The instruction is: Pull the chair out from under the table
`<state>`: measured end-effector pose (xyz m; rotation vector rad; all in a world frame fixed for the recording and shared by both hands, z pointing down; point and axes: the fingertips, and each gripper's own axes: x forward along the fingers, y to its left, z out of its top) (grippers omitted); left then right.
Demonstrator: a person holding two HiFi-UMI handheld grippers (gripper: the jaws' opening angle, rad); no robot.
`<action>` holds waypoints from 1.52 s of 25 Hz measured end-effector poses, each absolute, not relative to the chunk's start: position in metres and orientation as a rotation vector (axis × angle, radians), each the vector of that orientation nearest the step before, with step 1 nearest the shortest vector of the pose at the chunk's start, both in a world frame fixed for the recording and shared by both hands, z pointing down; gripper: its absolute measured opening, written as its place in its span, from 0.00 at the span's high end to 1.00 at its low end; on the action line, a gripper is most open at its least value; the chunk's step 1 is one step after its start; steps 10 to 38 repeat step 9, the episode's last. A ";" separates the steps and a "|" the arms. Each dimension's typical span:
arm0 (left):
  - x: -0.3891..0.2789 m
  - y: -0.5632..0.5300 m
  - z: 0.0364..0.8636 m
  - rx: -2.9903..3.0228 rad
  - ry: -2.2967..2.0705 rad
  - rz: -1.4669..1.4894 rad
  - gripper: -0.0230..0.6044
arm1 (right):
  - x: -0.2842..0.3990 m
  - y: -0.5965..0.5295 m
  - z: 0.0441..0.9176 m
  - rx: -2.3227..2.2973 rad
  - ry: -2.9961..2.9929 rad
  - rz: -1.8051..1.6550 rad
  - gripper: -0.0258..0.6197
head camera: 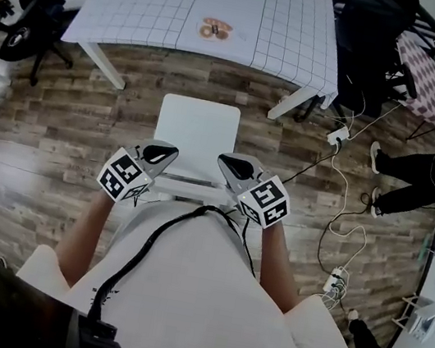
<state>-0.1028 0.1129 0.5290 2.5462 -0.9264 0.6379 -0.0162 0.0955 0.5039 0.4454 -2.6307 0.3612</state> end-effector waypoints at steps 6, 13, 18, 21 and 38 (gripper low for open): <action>-0.113 0.112 0.534 2.538 -0.927 0.648 0.95 | -0.027 0.092 0.506 0.436 -2.615 0.346 0.95; -0.116 0.114 0.536 2.533 -0.918 0.649 0.95 | -0.033 0.091 0.504 0.433 -2.619 0.341 0.95; -0.116 0.114 0.536 2.533 -0.918 0.649 0.95 | -0.033 0.091 0.504 0.433 -2.619 0.341 0.95; -0.116 0.114 0.536 2.533 -0.918 0.649 0.95 | -0.033 0.091 0.504 0.433 -2.619 0.341 0.95; -0.116 0.114 0.536 2.533 -0.918 0.649 0.95 | -0.033 0.091 0.504 0.433 -2.619 0.341 0.95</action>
